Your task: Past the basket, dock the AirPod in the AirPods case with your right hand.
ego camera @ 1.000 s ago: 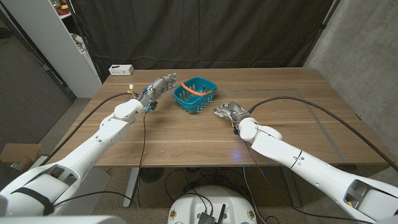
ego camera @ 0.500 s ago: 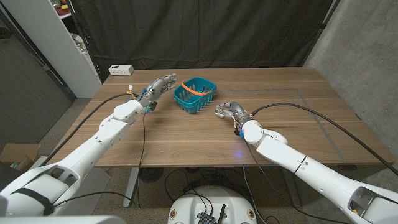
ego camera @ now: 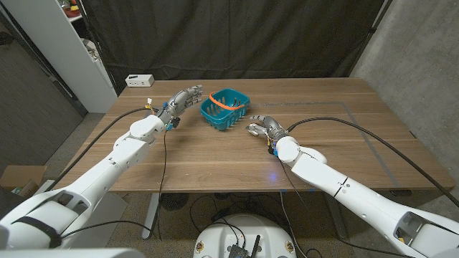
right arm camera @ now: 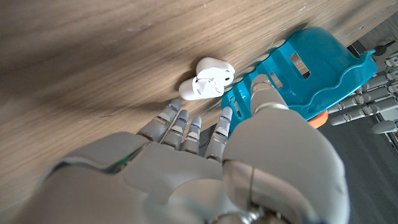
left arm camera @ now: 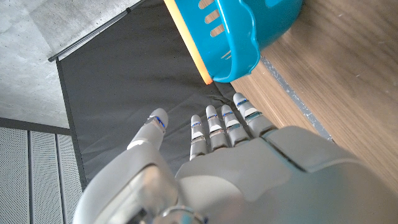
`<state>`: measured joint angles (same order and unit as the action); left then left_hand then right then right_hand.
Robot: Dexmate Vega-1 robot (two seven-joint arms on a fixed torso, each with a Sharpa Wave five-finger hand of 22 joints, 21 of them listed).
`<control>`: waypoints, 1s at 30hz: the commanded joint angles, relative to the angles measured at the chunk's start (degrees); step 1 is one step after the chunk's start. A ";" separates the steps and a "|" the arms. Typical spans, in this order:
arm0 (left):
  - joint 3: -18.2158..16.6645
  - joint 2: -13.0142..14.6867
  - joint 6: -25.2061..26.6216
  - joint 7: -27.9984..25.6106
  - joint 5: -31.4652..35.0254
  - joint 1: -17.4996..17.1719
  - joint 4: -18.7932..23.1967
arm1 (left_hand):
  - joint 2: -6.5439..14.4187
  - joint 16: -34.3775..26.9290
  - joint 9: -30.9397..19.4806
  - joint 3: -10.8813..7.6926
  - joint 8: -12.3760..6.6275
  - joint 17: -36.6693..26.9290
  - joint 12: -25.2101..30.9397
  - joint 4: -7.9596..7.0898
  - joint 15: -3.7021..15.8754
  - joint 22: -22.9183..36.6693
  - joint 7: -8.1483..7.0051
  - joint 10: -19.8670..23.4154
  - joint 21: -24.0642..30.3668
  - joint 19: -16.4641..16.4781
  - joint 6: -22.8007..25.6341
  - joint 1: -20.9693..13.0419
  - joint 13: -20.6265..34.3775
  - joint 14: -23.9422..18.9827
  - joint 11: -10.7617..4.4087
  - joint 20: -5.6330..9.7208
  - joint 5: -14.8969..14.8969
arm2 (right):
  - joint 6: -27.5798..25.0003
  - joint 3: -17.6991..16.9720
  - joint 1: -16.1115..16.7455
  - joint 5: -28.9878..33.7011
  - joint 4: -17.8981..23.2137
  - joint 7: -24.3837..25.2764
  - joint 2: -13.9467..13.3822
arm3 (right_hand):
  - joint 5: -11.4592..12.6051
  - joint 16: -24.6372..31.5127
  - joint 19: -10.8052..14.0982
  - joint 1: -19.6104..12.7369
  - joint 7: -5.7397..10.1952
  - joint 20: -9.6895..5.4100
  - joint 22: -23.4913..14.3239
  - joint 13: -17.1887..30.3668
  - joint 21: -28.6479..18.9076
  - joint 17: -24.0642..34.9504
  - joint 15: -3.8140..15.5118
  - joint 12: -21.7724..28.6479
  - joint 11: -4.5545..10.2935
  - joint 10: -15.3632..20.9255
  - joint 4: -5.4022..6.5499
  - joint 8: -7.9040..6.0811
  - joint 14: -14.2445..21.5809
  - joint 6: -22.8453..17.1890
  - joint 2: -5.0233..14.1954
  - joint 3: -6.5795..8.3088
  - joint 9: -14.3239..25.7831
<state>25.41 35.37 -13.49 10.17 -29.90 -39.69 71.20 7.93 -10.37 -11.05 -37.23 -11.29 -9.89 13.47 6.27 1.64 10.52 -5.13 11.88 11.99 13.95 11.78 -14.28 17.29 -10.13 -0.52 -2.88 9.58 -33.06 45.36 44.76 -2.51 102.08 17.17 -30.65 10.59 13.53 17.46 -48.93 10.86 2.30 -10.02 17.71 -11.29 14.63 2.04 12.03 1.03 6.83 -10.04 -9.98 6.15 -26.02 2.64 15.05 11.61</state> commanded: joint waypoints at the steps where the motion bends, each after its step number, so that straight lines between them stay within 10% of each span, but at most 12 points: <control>1: 0.07 0.16 0.22 0.00 0.12 0.10 0.12 | 0.18 -0.07 -0.33 -0.21 -0.05 -0.04 0.38 0.34 0.30 0.16 -0.37 0.14 0.07 -0.01 0.12 -0.71 -0.05 0.08 -0.03 -0.20 0.58 | -3.57 0.70 -1.25 0.08 -0.36 -0.27 0.78 | 0.30 -0.01 0.72 -0.38 -0.32 1.10 -0.17 0.21 -0.14 0.06 2.48 0.09 0.16 -0.47 0.30 -0.35 -0.07 0.13 -0.23 0.26 0.15; 30: 0.37 -0.22 0.15 1.12 0.00 1.14 -1.76 | 0.18 -0.10 -0.34 -0.14 -0.20 -0.13 0.41 0.21 0.37 0.17 -0.39 0.11 0.06 -0.11 0.54 -0.57 -0.05 0.15 0.01 -0.24 0.54 | -6.79 1.50 -2.23 -1.07 -2.63 1.72 2.67 | 0.49 0.05 0.46 -2.00 -1.77 1.50 -0.17 0.16 -0.14 -0.10 2.34 0.47 -0.21 -0.21 0.23 -1.60 -0.23 -1.44 -1.22 0.31 -0.06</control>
<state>25.67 35.30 -13.23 10.62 -29.88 -39.21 70.57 7.93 -10.37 -11.06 -37.23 -11.29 -9.89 13.47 6.26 1.63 10.52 -5.32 11.87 11.99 13.95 11.98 -14.28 17.29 -10.13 -0.52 -2.87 9.58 -38.76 46.53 43.06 -2.97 100.60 18.49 -28.79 10.86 13.53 16.89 -50.22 9.10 2.85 -10.02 17.70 -10.97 14.35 2.05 12.03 0.68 5.95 -9.61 -11.09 5.54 -26.75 1.35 15.09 11.45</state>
